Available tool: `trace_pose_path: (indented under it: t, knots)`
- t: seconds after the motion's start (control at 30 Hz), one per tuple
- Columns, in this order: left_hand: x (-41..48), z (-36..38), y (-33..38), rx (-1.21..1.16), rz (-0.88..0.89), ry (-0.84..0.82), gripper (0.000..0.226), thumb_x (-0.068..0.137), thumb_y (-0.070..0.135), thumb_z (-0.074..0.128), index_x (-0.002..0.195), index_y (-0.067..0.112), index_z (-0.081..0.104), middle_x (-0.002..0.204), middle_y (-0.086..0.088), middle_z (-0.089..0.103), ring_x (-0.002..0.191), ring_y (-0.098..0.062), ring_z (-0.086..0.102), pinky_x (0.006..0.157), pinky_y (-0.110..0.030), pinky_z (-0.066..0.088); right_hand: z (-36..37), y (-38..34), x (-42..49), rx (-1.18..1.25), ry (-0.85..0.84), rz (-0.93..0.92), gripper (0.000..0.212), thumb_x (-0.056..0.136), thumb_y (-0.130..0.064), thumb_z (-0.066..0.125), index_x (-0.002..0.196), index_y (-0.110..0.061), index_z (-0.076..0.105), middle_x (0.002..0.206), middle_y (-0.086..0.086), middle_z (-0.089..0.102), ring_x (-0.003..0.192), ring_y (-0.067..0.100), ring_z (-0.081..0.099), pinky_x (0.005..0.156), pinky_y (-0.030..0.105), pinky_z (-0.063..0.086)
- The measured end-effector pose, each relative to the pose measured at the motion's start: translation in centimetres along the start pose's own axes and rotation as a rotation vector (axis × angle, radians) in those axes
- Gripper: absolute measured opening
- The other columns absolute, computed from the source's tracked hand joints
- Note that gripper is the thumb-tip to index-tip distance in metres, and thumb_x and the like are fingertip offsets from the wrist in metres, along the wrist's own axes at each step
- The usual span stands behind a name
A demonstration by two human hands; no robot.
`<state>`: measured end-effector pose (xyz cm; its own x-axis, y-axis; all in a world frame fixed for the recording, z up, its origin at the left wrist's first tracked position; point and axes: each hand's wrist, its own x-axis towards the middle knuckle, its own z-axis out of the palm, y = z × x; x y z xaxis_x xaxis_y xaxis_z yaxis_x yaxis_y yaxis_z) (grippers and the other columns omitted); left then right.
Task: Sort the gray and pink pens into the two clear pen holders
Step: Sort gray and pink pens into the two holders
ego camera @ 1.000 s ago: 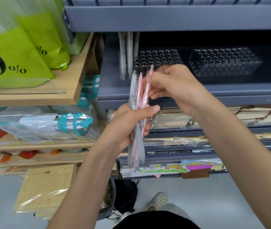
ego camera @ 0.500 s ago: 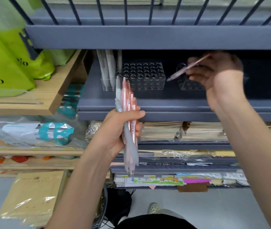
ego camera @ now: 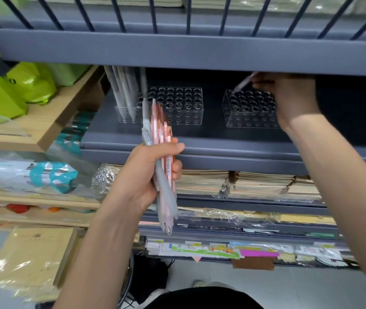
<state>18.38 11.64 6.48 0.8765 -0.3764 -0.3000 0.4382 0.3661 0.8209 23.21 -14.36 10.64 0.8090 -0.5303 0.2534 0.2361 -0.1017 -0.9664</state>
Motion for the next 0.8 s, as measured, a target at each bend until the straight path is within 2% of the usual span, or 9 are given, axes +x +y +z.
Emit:
trace_pose_path:
  t: [0.1,0.17,0.23,0.33,0.4,0.53,0.63,0.73,0.8]
  knots:
    - [-0.1,0.2,-0.1,-0.003,0.014,0.008,0.038,0.064,0.009,0.073,0.098,0.009,0.056,0.067,-0.001,0.053,0.044,-0.011,0.047,0.042,-0.022,0.041,0.2,0.4,0.8,-0.206,-0.081,-0.019,0.033,0.094,-0.002,0.044,0.076,-0.019,0.065,0.067,-0.011,0.071,0.068,0.004,0.065,0.071,0.024,0.053]
    - [-0.2,0.3,-0.1,-0.007,0.02,0.014,0.037,0.064,0.009,0.072,0.098,0.009,0.055,0.069,-0.002,0.052,0.045,-0.012,0.048,0.042,-0.021,0.041,0.5,0.7,1.6,-0.384,-0.175,-0.034,0.025,0.097,-0.015,0.047,0.088,-0.015,0.07,0.085,-0.008,0.073,0.079,0.005,0.065,0.08,0.028,0.052]
    - [-0.3,0.4,-0.2,-0.006,0.022,0.021,0.035,0.067,0.008,0.072,0.098,0.008,0.056,0.07,-0.002,0.053,0.046,-0.012,0.048,0.042,-0.021,0.042,0.8,0.8,2.1,-0.543,-0.282,-0.063,0.027,0.099,-0.026,0.045,0.093,-0.02,0.071,0.099,-0.004,0.072,0.087,0.004,0.063,0.086,0.026,0.049]
    - [-0.5,0.5,-0.2,-0.004,0.014,0.026,0.023,0.078,0.004,0.067,0.097,0.008,0.055,0.07,-0.002,0.053,0.046,-0.011,0.047,0.043,-0.021,0.042,1.0,0.8,2.0,-0.632,-0.346,-0.025,0.032,0.102,-0.038,0.043,0.083,-0.036,0.069,0.097,-0.016,0.07,0.083,-0.009,0.059,0.079,0.012,0.042]
    - [-0.6,0.6,-0.1,-0.006,0.009,0.032,0.019,0.082,0.002,0.065,0.097,0.009,0.055,0.07,-0.002,0.053,0.046,-0.011,0.047,0.043,-0.021,0.042,1.0,0.8,2.0,-0.646,-0.342,-0.01,0.033,0.102,-0.04,0.042,0.082,-0.038,0.068,0.095,-0.018,0.068,0.083,-0.008,0.059,0.075,0.012,0.041]
    - [-0.6,0.8,0.0,0.009,-0.005,0.034,0.015,0.086,0.001,0.062,0.096,0.009,0.055,0.07,-0.002,0.052,0.046,-0.011,0.047,0.042,-0.021,0.041,1.0,0.7,1.9,-0.657,-0.334,-0.002,0.035,0.103,-0.039,0.04,0.082,-0.036,0.068,0.083,-0.021,0.064,0.067,-0.015,0.055,0.068,0.012,0.041]
    - [-0.7,0.9,0.1,0.025,-0.017,0.022,0.014,0.087,0.001,0.062,0.096,0.009,0.055,0.07,-0.002,0.052,0.046,-0.011,0.047,0.043,-0.02,0.041,1.1,0.6,1.8,-0.686,-0.338,0.02,0.033,0.103,-0.043,0.039,0.089,-0.036,0.069,0.082,-0.021,0.064,0.074,-0.01,0.056,0.07,0.017,0.041]
    - [-0.8,0.8,0.2,0.037,-0.028,0.021,0.013,0.087,0.001,0.062,0.095,0.009,0.056,0.069,-0.002,0.053,0.046,-0.011,0.047,0.043,-0.02,0.041,1.4,0.5,1.8,-0.691,-0.341,0.02,0.033,0.103,-0.043,0.039,0.095,-0.033,0.069,0.09,-0.016,0.068,0.087,0.003,0.061,0.081,0.023,0.046]
    - [-0.9,0.6,0.3,0.039,-0.037,0.023,0.013,0.087,0.001,0.063,0.095,0.009,0.057,0.069,-0.002,0.053,0.046,-0.012,0.047,0.043,-0.02,0.041,1.5,0.5,1.6,-0.681,-0.327,0.02,0.033,0.103,-0.043,0.039,0.095,-0.032,0.069,0.09,-0.016,0.068,0.086,0.0,0.061,0.081,0.02,0.045]
